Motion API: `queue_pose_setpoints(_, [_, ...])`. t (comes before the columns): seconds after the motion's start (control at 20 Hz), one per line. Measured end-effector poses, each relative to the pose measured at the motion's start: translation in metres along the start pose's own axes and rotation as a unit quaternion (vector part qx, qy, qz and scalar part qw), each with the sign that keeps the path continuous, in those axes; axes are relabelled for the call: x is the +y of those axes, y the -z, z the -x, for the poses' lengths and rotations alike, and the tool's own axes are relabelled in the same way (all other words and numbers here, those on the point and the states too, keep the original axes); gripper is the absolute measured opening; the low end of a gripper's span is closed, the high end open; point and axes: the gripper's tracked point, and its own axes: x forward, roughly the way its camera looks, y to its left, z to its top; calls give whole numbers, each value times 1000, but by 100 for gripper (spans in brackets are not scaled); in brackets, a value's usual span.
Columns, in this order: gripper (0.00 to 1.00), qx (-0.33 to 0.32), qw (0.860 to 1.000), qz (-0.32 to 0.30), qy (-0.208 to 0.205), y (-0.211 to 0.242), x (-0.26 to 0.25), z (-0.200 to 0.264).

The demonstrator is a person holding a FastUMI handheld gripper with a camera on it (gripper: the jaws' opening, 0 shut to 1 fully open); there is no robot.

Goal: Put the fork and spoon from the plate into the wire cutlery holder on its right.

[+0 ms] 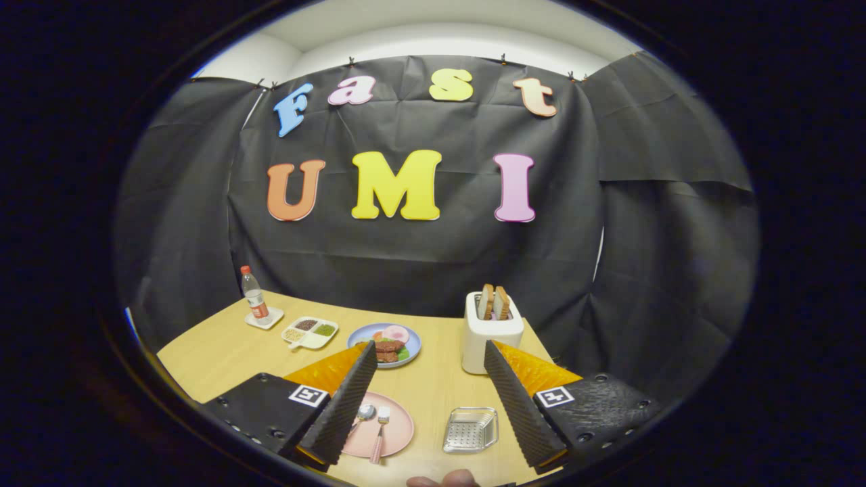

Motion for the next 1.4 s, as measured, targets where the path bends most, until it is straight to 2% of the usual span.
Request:
queue_pose_setpoints(0.2, [95,48,998,14,-25,28,29,-5])
queue_pose_setpoints(0.45, [96,143,987,30,-65,98,71,-9])
queue_pose_setpoints(0.7, [96,252,965,34,-58,174,81,-24])
queue_pose_setpoints(0.9, [96,309,950,27,-42,222,75,-41])
queue_pose_setpoints(1.1, [82,350,936,27,-25,247,68,-58])
queue_pose_setpoints(1.4, [41,389,920,51,-15,270,69,-72])
